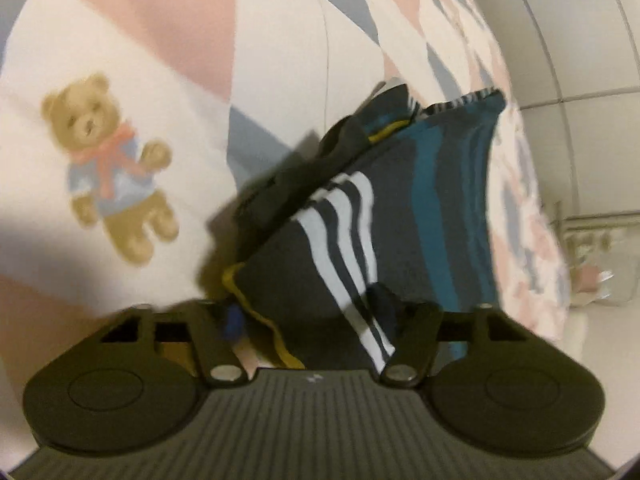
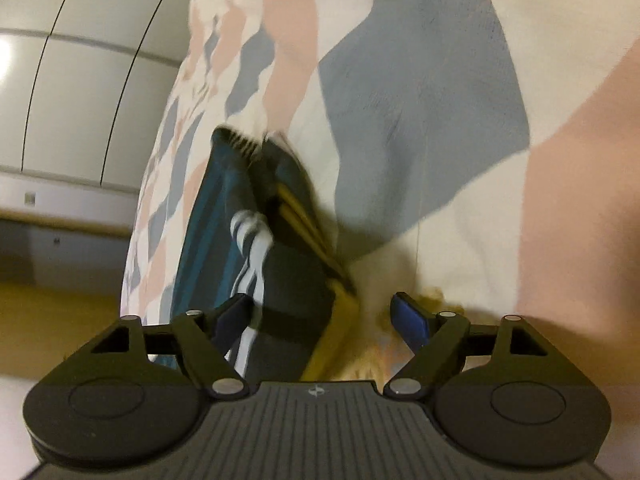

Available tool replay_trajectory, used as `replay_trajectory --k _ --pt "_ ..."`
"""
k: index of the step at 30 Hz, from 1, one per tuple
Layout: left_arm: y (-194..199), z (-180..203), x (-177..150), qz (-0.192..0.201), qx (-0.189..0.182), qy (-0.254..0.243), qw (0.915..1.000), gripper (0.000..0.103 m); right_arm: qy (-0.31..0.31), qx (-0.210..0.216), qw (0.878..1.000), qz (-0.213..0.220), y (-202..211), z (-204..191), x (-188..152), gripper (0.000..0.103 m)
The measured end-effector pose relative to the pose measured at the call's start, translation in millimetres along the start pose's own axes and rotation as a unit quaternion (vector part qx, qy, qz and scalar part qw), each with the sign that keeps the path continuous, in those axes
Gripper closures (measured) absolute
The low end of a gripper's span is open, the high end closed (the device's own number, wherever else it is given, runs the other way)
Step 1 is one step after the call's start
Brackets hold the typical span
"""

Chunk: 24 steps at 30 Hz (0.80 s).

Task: Fold clothes
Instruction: 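Grasp the folded sweater bundle with both tools, then lift the folded sweater bundle off the quilt with both tools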

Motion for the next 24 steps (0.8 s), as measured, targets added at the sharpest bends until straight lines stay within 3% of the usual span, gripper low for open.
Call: replay_trajectory --k 3,6,12,17,20,22,24 --pt "5 -1 -2 -0.005 0.003 -0.028 0.9996 0.075 0.013 -0.012 1.0 -0.008 -8 -6 7 0.076" --pt "22 6 -5 -0.001 0.002 -0.07 0.9975 0.079 0.044 -0.024 0.999 -0.014 -3 -19 6 0.084" --pt "82 15 -2 0.019 0.004 -0.132 0.991 0.08 0.038 -0.026 0.999 -0.023 36 -38 -28 0.087" --pt "132 -2 5 0.004 0.058 -0.19 0.9801 0.08 -0.044 -0.019 0.996 -0.07 90 -19 -132 0.087" --pt "139 -28 9 -0.006 0.107 -0.195 0.975 0.079 -0.081 -0.023 0.987 -0.137 108 -5 -209 0.087" --pt "124 -50 8 -0.022 0.143 -0.182 0.9725 0.071 -0.093 -0.032 0.977 -0.191 101 8 -244 0.086" --pt "115 -67 1 -0.026 0.153 -0.147 0.9769 0.066 -0.105 -0.041 0.963 -0.245 94 20 -277 0.08"
Point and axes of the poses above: each gripper's, at about its wrist camera, not at the fingertips, and y roughly against the way its jaws point, z to its right, x to its top, the point moved 10 cm from there along -y, roughly the way its jaws point, and after that the axes turned 10 degrees about -z, right-handed, at the moved point
